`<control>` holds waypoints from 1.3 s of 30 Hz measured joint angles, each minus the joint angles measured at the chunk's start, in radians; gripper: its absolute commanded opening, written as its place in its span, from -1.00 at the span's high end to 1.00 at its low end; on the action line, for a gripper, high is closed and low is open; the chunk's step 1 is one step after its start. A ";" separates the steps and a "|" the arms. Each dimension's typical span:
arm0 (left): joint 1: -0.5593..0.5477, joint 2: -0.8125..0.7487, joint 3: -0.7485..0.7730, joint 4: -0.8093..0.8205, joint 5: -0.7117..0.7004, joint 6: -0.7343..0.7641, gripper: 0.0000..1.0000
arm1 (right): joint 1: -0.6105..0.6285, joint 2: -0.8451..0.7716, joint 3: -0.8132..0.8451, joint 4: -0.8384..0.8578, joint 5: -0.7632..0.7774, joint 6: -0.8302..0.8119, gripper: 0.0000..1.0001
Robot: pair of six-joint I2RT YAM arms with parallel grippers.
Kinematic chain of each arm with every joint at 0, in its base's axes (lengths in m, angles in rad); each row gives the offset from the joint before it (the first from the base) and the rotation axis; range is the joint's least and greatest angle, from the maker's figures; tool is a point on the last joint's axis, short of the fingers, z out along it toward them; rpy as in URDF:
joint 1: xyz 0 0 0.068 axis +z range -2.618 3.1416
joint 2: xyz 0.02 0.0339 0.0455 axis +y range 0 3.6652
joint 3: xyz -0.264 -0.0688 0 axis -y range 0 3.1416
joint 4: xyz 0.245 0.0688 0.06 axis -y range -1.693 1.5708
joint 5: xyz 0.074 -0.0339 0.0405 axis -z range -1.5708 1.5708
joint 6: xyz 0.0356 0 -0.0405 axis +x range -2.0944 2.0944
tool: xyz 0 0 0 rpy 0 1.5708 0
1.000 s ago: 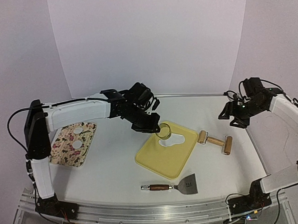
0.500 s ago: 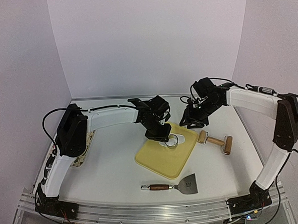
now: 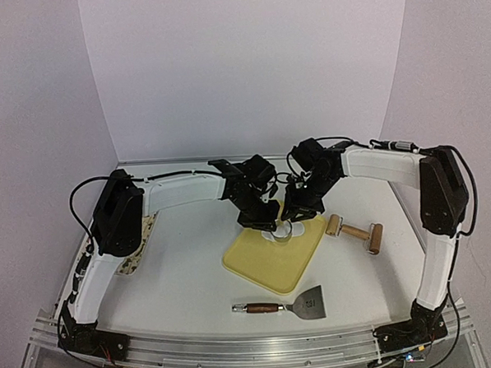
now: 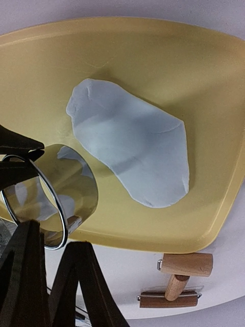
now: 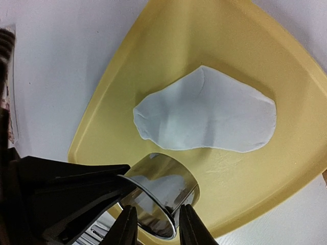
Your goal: Roll out the dumpling wrappers from the dough
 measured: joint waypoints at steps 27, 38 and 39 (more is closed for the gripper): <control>0.045 -0.058 -0.106 0.142 0.037 0.000 -0.13 | 0.009 0.119 0.154 -0.115 0.195 -0.031 1.00; 0.091 -0.098 -0.165 0.218 0.061 -0.025 -0.08 | -0.020 0.200 0.202 -0.127 0.191 -0.029 1.00; 0.095 -0.098 -0.165 0.221 0.061 -0.026 -0.08 | -0.022 0.203 0.202 -0.130 0.191 -0.029 1.00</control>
